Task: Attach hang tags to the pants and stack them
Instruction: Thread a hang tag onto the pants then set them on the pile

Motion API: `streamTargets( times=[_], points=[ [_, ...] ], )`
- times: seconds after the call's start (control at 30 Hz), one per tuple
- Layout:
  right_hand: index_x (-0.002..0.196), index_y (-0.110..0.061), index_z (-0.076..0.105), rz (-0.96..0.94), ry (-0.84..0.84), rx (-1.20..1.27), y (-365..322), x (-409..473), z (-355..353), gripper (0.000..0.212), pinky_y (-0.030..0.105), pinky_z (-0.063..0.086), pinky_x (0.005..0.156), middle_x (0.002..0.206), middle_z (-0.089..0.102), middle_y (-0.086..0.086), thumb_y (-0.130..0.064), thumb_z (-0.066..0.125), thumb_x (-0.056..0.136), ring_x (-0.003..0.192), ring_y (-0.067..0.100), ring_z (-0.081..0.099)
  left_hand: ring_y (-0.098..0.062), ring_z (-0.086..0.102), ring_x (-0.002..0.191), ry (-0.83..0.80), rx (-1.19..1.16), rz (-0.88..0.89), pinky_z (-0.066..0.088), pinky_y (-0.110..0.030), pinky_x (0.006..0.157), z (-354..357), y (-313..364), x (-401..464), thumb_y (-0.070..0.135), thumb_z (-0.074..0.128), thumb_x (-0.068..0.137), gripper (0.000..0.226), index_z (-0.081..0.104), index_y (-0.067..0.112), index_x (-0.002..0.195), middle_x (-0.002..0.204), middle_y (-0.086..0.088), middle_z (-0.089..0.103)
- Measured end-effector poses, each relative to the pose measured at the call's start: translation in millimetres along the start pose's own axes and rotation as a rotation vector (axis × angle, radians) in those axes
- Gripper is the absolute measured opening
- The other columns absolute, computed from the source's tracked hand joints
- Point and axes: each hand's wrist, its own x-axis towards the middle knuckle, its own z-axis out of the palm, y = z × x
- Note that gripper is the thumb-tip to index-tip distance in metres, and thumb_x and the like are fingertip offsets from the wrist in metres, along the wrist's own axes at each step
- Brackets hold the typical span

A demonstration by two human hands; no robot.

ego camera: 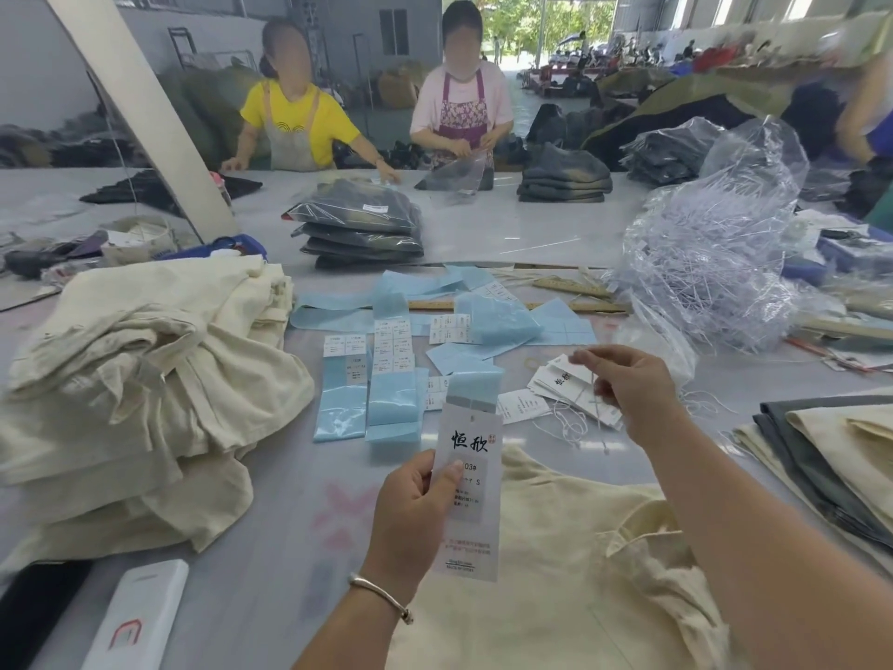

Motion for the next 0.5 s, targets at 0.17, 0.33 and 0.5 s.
streamTargets(
  times=[0.17,0.33,0.5],
  points=[
    [0.073,-0.006,0.069,0.032,-0.112,0.087,-6.0,-24.8,16.0,0.01,0.016,0.032,0.039,0.049,0.053,0.002,-0.001,0.071,0.082,0.039,0.01,0.039,-0.009,0.065,0.065,0.003,0.025,0.007,0.051,-0.02,0.057,7.1,3.4,7.2,0.01,0.065,0.09,0.011,0.074,0.015,0.085,0.076,-0.002,0.074],
    [0.07,-0.006,0.07,-0.113,-0.296,-0.083,-23.5,-60.7,30.2,0.01,0.009,0.035,0.046,0.052,0.059,-0.005,0.0,0.072,0.079,0.043,0.0,0.043,-0.014,0.071,0.069,0.009,0.079,0.039,0.052,-0.019,0.057,11.8,6.4,15.3,0.009,0.071,0.085,0.018,0.067,0.022,0.096,0.078,0.0,0.075],
    [0.064,-0.021,0.065,-0.385,-0.281,-0.763,-24.7,-87.7,50.6,0.017,0.029,0.038,0.058,0.051,0.053,-0.008,-0.018,0.07,0.08,0.055,0.009,0.048,-0.017,0.07,0.079,-0.04,0.046,0.107,0.057,-0.035,0.069,16.5,6.8,17.2,0.019,0.069,0.073,0.037,0.062,0.028,0.108,0.093,0.001,0.076]
  ],
)
